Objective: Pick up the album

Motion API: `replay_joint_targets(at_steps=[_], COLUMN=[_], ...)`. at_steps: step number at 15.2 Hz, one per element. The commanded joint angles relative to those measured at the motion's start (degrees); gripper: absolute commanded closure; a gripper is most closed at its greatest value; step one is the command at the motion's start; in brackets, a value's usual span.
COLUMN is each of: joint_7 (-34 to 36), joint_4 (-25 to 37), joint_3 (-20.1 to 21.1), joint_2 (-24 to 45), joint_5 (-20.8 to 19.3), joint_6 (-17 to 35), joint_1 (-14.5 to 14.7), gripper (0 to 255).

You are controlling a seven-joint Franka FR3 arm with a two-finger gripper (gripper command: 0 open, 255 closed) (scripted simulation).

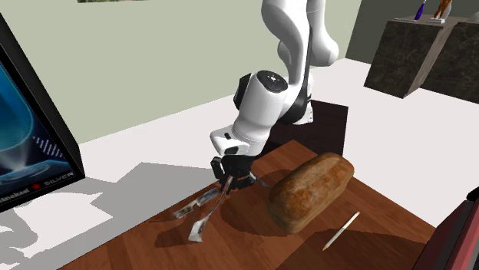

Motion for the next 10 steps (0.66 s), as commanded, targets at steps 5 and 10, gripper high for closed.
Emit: replay_joint_targets(at_steps=[5, 10], joint_7=[-2.46, -3.75], joint_4=[-0.58, -0.43], joint_3=[1.15, 1.68], joint_2=[-3.83, -5.55], joint_5=[2.25, 3.46], joint_6=[-2.99, -4.71], joint_1=[-0.77, -1.07], gripper=[255, 255])
